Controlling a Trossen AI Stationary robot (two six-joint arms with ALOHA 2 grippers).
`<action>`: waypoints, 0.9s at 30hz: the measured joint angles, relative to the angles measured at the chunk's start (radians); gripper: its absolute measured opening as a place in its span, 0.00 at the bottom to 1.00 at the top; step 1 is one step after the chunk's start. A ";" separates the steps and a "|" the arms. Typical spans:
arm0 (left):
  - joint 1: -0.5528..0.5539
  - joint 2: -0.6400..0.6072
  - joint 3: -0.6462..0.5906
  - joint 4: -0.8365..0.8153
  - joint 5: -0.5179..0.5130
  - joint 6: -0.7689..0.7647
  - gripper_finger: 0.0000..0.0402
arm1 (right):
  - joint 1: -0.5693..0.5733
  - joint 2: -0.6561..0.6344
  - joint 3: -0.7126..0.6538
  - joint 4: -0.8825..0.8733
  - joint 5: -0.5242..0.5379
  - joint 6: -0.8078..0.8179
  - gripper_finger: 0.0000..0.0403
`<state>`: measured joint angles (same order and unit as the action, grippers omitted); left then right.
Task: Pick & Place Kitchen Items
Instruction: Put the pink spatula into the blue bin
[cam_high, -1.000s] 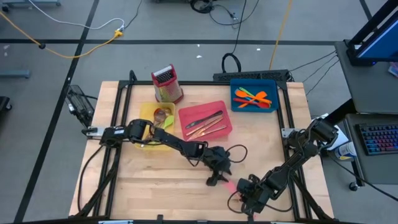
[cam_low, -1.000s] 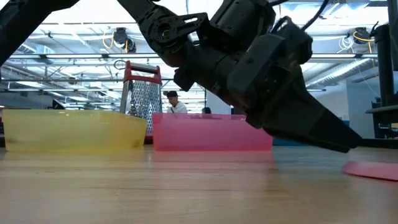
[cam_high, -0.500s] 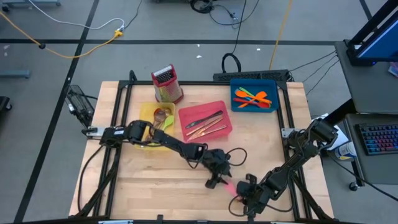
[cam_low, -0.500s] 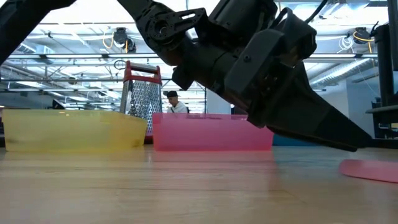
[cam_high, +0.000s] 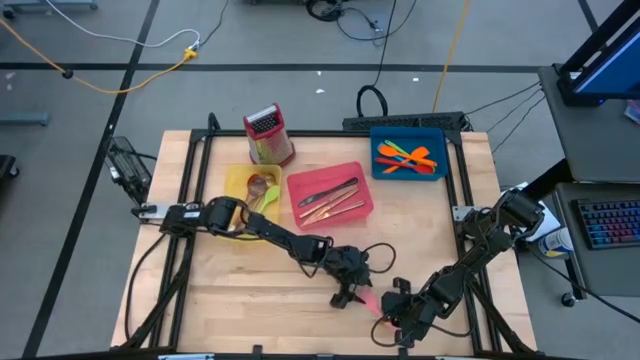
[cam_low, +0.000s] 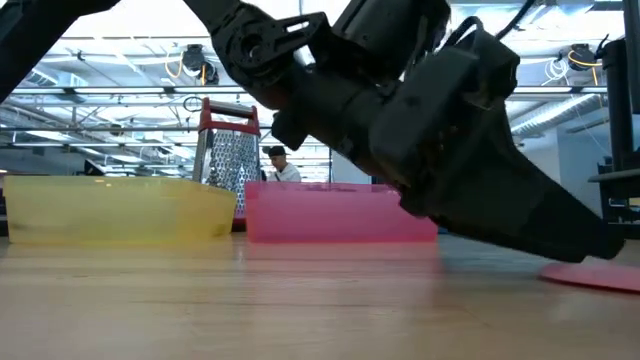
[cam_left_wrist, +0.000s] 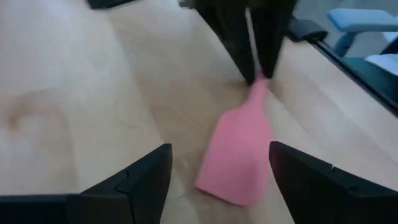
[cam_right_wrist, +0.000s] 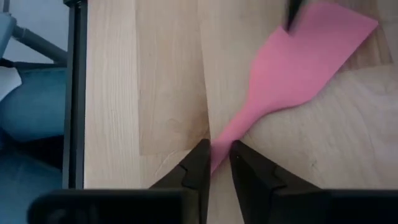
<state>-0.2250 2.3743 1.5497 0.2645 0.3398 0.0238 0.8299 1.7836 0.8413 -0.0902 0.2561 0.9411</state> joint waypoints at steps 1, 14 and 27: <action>-0.001 0.010 0.000 0.016 -0.015 0.001 0.68 | 0.000 0.000 0.000 0.002 0.003 -0.012 0.13; -0.011 0.028 0.003 -0.039 -0.035 -0.006 0.59 | 0.008 0.002 0.000 -0.015 -0.051 -0.025 0.33; -0.013 0.030 0.001 -0.053 0.098 -0.027 0.53 | 0.003 0.003 0.001 -0.017 0.062 -0.145 0.17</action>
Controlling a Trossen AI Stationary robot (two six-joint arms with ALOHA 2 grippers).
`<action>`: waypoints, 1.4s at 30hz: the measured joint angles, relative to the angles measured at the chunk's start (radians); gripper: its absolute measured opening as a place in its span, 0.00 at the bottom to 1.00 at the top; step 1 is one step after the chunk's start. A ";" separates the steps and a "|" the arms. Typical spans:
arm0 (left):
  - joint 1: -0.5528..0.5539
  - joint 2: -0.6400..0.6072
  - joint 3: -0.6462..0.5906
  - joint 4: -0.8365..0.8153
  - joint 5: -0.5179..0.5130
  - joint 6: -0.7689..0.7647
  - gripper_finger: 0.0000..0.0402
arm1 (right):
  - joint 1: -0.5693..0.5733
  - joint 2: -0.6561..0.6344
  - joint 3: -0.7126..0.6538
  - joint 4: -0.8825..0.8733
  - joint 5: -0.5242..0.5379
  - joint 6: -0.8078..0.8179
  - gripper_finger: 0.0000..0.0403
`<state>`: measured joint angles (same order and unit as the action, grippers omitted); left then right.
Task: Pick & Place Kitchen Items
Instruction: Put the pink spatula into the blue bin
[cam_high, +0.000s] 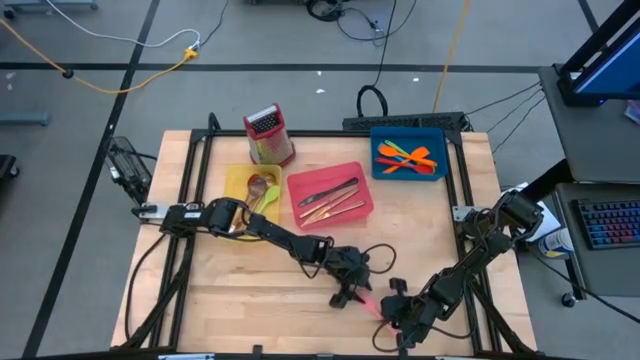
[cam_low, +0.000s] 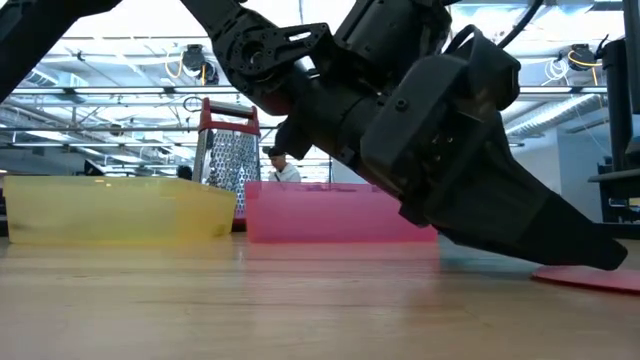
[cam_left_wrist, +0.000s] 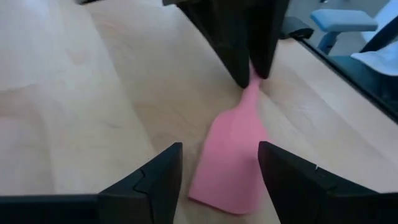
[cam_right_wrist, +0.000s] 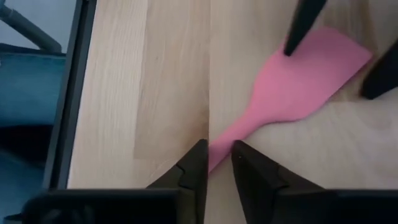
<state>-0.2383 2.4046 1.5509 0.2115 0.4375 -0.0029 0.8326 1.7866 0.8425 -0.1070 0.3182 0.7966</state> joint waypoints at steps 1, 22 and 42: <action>-0.001 -0.003 -0.001 0.001 0.004 -0.001 0.54 | 0.000 0.000 0.000 -0.001 0.005 -0.010 0.15; -0.091 -0.010 -0.001 -0.024 -0.273 0.114 0.54 | 0.066 -0.188 -0.003 -0.021 -0.007 0.323 0.28; -0.085 -0.008 -0.003 0.023 -0.289 0.067 0.54 | 0.250 0.116 0.420 -0.471 -0.079 0.707 0.27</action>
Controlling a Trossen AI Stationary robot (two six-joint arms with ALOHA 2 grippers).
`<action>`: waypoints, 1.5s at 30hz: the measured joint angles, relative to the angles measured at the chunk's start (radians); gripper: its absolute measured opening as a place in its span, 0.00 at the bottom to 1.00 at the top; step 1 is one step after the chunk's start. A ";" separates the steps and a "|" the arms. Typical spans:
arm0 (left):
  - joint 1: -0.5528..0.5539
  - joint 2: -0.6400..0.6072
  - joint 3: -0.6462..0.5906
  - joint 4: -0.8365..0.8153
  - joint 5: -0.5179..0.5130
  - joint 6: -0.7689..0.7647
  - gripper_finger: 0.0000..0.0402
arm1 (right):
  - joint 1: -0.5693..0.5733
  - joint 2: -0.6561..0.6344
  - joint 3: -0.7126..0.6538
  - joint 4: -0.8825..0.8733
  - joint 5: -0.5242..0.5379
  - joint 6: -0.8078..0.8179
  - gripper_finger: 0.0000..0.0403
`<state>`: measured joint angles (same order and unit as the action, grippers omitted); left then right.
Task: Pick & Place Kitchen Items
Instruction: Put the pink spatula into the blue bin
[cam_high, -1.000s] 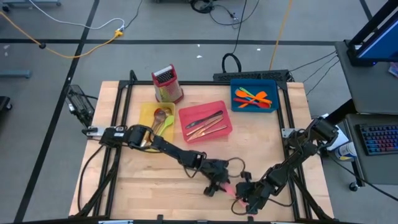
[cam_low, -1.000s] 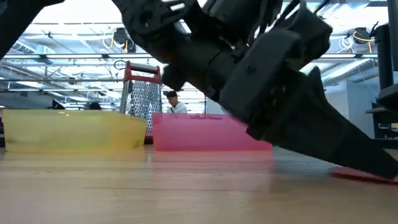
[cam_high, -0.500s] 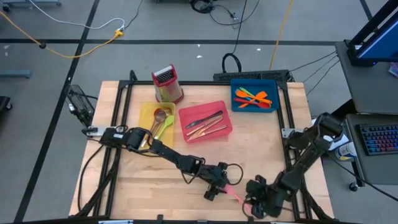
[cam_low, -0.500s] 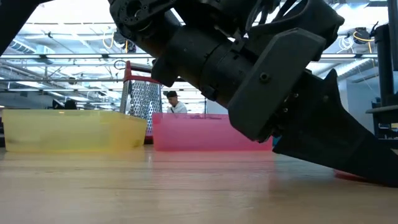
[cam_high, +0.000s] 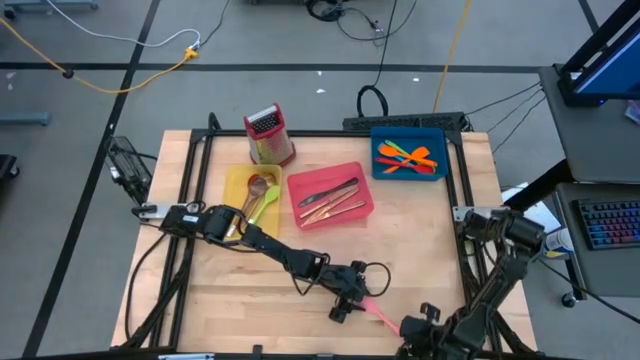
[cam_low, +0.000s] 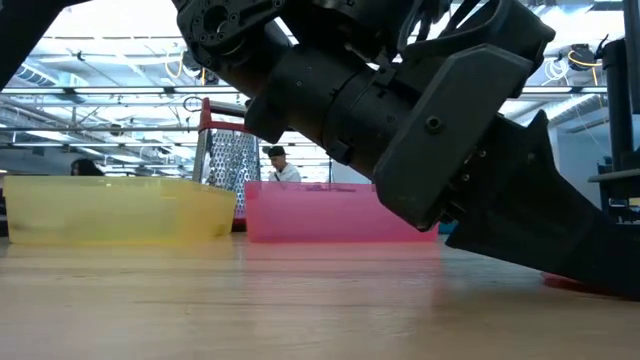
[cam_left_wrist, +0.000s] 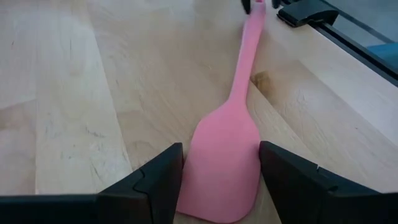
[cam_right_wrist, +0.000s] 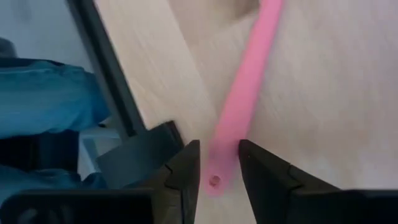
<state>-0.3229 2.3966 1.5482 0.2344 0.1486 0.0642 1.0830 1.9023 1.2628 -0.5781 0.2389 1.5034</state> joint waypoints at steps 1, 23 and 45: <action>0.001 0.000 0.000 0.001 0.000 -0.001 0.54 | 0.007 0.008 0.005 -0.012 -0.001 0.020 0.26; 0.003 0.002 0.000 0.039 -0.003 -0.086 0.54 | 0.015 0.119 -0.007 -0.122 0.023 -0.151 0.19; 0.004 0.005 -0.001 0.117 0.000 -0.156 0.54 | 0.040 0.129 -0.011 -0.126 0.128 -0.102 0.04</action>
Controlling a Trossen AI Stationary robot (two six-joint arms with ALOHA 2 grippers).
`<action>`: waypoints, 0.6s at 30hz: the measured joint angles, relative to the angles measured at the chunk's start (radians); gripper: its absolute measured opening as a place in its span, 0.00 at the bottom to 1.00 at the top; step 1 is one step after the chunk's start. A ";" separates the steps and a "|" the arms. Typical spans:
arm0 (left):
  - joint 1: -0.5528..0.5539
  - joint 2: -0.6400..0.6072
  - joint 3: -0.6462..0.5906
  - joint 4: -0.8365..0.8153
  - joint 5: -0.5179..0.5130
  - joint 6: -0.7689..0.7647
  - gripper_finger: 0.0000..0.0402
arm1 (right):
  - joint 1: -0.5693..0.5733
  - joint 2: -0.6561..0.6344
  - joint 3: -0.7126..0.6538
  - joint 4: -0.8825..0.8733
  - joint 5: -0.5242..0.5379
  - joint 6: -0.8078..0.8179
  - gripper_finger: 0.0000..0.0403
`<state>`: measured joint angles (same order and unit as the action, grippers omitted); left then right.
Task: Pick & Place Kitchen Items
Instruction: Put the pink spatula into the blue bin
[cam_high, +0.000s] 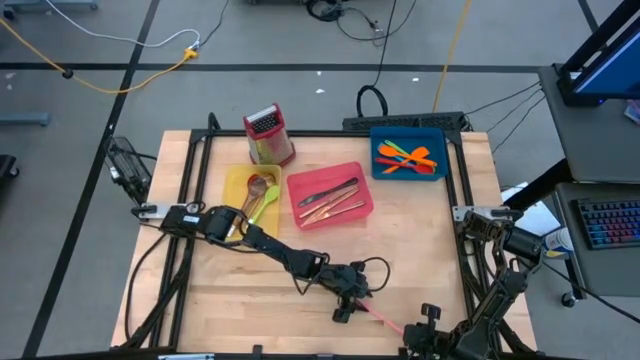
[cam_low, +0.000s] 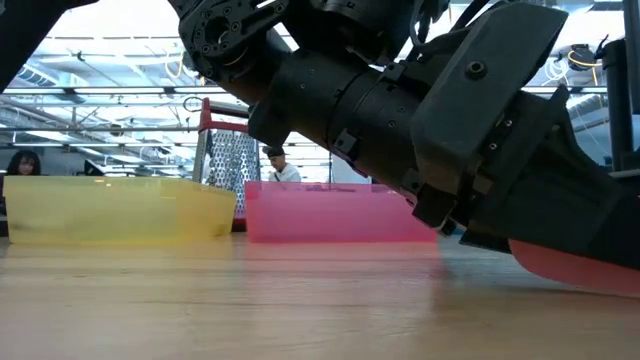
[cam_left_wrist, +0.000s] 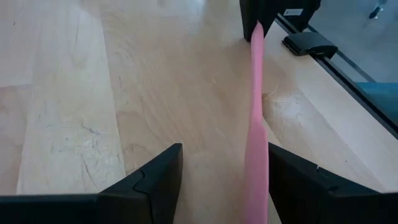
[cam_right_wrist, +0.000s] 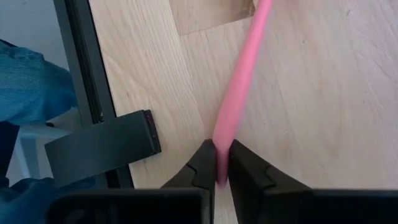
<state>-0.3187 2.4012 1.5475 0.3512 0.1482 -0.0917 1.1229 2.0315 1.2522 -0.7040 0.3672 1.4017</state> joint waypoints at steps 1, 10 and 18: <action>0.000 0.000 0.000 0.001 0.000 -0.001 0.54 | 0.000 0.000 0.000 0.000 0.000 0.000 0.04; -0.005 -0.005 0.000 0.032 0.000 0.015 0.54 | 0.000 0.000 0.000 0.005 0.020 0.000 0.05; 0.000 -0.008 0.002 -0.052 0.043 0.002 0.54 | -0.001 0.001 0.000 0.008 0.051 -0.003 0.05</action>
<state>-0.3192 2.3928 1.5499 0.2993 0.1909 -0.0899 1.1221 2.0323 1.2518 -0.6960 0.4182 1.3983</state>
